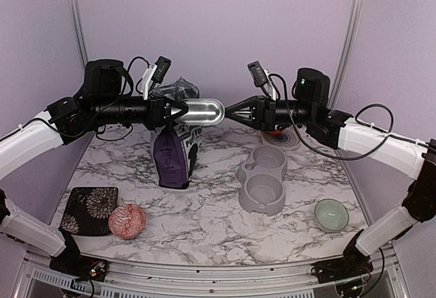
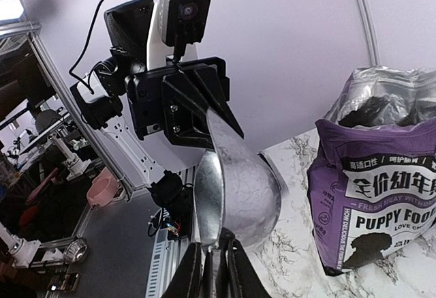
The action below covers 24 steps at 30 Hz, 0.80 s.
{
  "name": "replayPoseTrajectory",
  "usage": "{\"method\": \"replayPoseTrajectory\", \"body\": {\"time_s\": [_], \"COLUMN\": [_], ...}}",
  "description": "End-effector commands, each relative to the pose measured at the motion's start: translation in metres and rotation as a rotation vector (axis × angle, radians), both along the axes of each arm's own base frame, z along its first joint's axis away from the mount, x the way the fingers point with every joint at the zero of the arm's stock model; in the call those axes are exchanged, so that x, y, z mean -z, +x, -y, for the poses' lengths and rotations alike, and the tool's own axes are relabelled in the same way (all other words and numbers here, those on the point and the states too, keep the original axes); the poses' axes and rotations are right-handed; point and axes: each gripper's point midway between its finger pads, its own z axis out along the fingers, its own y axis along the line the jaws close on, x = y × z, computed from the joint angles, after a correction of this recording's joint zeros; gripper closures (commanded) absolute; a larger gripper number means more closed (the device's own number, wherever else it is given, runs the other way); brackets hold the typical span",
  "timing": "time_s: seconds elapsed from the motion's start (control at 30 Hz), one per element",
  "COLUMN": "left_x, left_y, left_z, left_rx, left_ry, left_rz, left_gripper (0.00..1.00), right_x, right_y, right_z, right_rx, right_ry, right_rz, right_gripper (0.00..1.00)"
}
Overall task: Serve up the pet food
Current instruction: Pass from the left arm to the right
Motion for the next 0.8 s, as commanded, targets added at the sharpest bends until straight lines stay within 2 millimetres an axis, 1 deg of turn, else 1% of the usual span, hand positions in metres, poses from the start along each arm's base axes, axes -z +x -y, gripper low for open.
{"method": "replayPoseTrajectory", "body": {"time_s": [0.0, 0.1, 0.13, 0.2, 0.23, 0.33, 0.5, 0.6, 0.7, 0.77], "left_x": [-0.0158, -0.0146, -0.0148, -0.0143, -0.0141, -0.0127, -0.0102, -0.0093, -0.0095, -0.0094], "left_y": [0.0007, 0.0014, 0.0014, 0.0019, 0.0023, 0.0026, 0.0027, 0.0029, 0.0027, 0.0029], "left_z": [-0.0046, -0.0040, -0.0040, -0.0038, -0.0040, -0.0046, -0.0055, -0.0060, -0.0066, -0.0064], "left_rx": [-0.021, -0.021, -0.021, -0.022, -0.025, -0.029, -0.034, -0.037, -0.039, -0.039], "left_ry": [-0.042, -0.039, -0.040, -0.040, -0.039, -0.040, -0.041, -0.039, -0.041, -0.041], "left_rz": [0.042, 0.042, 0.042, 0.041, 0.041, 0.040, 0.040, 0.042, 0.042, 0.042], "left_gripper": [1.00, 1.00, 1.00, 1.00, 1.00, 1.00, 1.00, 1.00, 1.00, 1.00], "right_x": [-0.0258, -0.0249, -0.0259, -0.0274, -0.0284, -0.0312, -0.0302, -0.0284, -0.0258, -0.0252], "right_y": [-0.0037, -0.0042, -0.0043, -0.0052, -0.0057, -0.0063, -0.0050, -0.0042, -0.0038, -0.0037], "right_z": [-0.0025, -0.0028, -0.0027, -0.0022, -0.0022, -0.0019, -0.0033, -0.0042, -0.0055, -0.0055], "right_rx": [-0.013, -0.016, -0.015, -0.016, -0.018, -0.022, -0.026, -0.026, -0.029, -0.028], "right_ry": [0.047, 0.045, 0.048, 0.052, 0.054, 0.061, 0.061, 0.059, 0.054, 0.051], "right_rz": [0.050, 0.045, 0.046, 0.050, 0.051, 0.053, 0.043, 0.037, 0.031, 0.034], "right_gripper": [0.89, 0.92, 0.92, 0.83, 0.82, 0.82, 0.82, 0.85, 0.92, 0.99]}}
